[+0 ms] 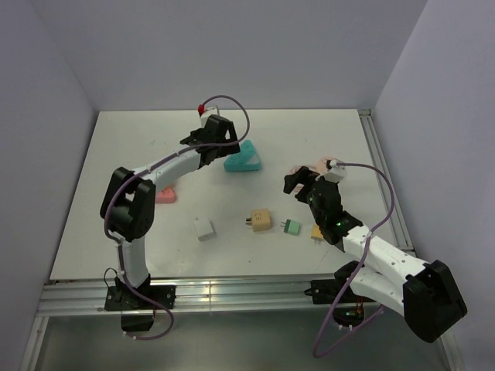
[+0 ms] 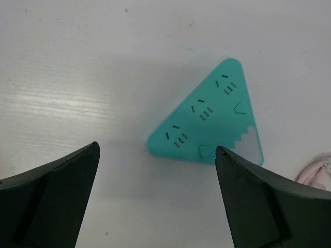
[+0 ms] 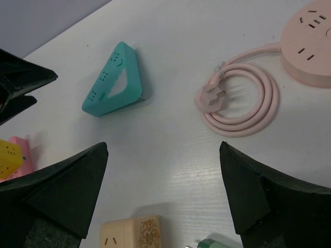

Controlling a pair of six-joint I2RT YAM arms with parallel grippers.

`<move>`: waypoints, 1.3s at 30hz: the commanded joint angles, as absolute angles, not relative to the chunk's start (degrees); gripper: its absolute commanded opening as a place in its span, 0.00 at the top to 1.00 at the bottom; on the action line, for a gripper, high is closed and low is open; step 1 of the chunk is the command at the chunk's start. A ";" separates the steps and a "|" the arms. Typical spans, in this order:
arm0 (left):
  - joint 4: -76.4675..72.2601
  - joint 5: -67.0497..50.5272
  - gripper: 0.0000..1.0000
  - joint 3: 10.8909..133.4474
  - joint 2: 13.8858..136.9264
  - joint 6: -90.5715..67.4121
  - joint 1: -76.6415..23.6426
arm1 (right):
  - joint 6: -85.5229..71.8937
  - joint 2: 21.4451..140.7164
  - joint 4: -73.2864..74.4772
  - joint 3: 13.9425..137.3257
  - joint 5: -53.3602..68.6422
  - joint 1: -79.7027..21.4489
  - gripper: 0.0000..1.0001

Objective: Insert the plug
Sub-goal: Move the socket to the center of the board.

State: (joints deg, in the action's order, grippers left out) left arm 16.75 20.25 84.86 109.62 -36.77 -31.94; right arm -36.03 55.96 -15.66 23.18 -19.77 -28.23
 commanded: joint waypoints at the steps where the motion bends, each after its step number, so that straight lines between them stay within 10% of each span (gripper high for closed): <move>1: 13.54 18.20 0.00 90.17 112.22 -34.81 -31.55 | -35.07 54.67 -18.28 23.47 -19.51 -27.95 0.05; 24: 19.59 -4.92 0.02 117.34 138.16 -29.18 -27.86 | -34.54 52.47 -19.16 22.32 -18.54 -27.95 0.06; 39: 7.91 -2.65 0.06 78.85 114.11 -35.41 -33.13 | -34.01 53.44 -19.43 22.68 -17.05 -27.95 0.07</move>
